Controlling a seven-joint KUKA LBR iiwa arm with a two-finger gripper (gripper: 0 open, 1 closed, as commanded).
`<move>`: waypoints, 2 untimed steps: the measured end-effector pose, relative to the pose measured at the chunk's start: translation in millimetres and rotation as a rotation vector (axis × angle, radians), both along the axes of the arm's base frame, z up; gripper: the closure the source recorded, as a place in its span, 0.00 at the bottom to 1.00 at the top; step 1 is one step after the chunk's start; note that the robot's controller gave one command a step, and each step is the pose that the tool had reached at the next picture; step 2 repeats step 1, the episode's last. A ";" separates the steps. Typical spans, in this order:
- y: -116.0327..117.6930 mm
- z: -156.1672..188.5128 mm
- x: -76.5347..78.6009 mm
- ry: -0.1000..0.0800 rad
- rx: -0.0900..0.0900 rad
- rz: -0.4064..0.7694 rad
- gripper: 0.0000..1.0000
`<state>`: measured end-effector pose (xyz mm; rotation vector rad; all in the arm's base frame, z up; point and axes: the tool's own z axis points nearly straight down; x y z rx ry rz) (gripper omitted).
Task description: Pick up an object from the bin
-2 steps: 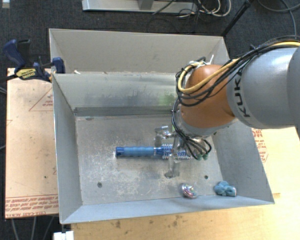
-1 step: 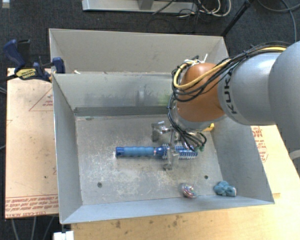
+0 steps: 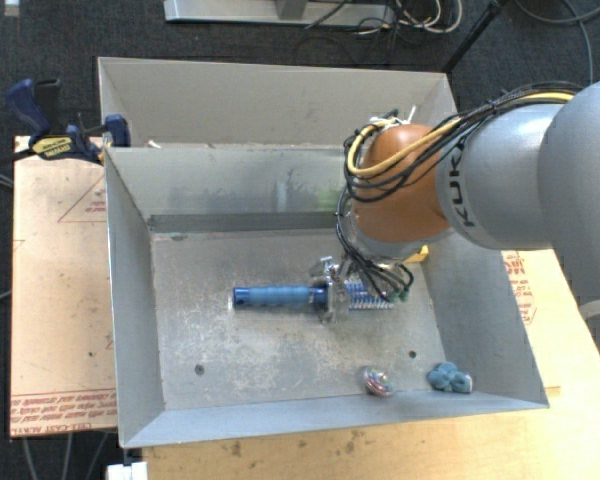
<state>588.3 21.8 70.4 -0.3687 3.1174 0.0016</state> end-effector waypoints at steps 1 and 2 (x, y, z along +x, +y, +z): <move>23.6 137.9 24.3 -0.009 0.001 -0.017 1.00; 23.6 137.9 24.3 -0.009 0.001 -0.017 1.00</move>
Offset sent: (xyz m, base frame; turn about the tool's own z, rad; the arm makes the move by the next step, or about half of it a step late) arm 0.0218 0.0224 0.1334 0.0187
